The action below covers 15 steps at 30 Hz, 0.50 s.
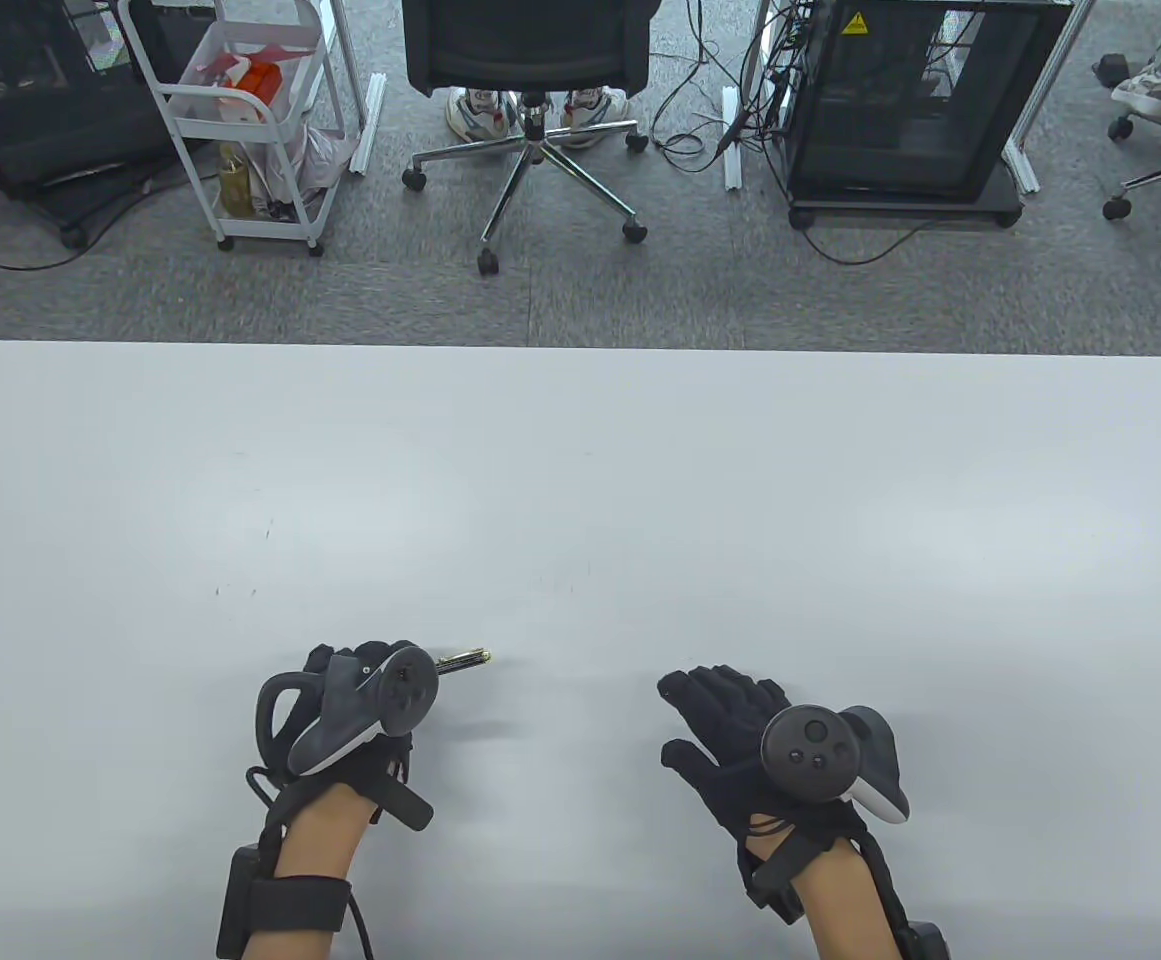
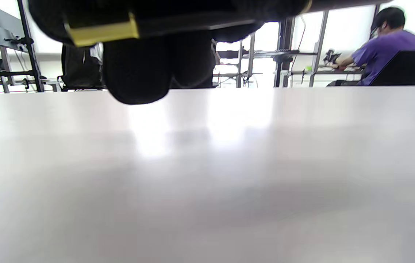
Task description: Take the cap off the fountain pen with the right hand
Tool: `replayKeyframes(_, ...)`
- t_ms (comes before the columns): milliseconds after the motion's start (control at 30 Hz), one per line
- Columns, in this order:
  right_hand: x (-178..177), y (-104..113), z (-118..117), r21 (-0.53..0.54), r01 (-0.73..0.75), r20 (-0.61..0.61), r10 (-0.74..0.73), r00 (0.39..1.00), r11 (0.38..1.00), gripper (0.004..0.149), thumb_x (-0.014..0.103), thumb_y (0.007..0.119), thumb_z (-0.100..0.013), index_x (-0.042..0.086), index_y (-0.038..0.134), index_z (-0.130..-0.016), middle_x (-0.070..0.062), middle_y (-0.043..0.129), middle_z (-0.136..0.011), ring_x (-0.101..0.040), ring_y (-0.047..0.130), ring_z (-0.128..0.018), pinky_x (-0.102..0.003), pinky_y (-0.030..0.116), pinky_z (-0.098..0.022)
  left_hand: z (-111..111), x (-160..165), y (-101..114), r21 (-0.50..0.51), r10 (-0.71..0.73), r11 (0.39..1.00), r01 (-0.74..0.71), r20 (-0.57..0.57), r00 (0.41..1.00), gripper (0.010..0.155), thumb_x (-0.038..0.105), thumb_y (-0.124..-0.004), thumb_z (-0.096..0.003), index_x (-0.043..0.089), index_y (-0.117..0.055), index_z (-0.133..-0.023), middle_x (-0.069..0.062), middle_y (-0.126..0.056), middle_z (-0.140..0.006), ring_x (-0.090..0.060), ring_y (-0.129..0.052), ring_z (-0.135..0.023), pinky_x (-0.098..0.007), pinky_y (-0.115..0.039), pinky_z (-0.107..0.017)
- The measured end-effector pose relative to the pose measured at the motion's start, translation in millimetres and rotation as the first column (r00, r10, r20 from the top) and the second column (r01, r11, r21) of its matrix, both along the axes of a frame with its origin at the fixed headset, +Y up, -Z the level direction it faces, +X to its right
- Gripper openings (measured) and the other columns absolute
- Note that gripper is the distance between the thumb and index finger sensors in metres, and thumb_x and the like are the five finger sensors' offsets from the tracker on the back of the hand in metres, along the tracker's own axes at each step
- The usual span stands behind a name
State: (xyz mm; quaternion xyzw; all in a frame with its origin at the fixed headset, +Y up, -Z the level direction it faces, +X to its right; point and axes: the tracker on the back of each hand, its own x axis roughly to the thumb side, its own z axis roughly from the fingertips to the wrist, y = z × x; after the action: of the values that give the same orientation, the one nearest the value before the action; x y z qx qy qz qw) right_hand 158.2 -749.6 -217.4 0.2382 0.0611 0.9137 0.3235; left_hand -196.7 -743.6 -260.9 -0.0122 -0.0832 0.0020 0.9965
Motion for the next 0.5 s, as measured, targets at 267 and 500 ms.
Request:
replayKeyframes(267, -9, 10, 5, 0.110, 0.034, -0.013, -0.033, 0.999, 0.993, 0.067, 0.057, 0.063, -0.053, 0.025, 0.046, -0.110, -0.024, 0.056, -0.111, -0.051, 0.059, -0.100, -0.072, 0.040, -0.071, 17, 44, 26, 0.086, 0.120, 0.987, -0.137, 0.180, 0.976, 0.050, 0.033, -0.066, -0.0320, 0.025, -0.063, -0.081, -0.010, -0.086, -0.074, -0.031, -0.098, -0.060, -0.063, -0.067, -0.060)
replayKeyframes(500, -27, 24, 14, 0.260, 0.048, -0.062, -0.033, 0.998, 0.964, 0.067, 0.054, 0.066, -0.054, 0.026, 0.043, -0.110, -0.021, 0.050, -0.113, -0.048, 0.056, -0.103, -0.069, 0.043, -0.072, 36, 86, 38, 0.104, 0.127, 0.980, -0.169, 0.323, 0.938, 0.050, 0.035, -0.064, -0.0326, 0.024, -0.063, -0.081, -0.010, -0.087, -0.069, -0.025, -0.099, -0.049, -0.060, -0.072, -0.055)
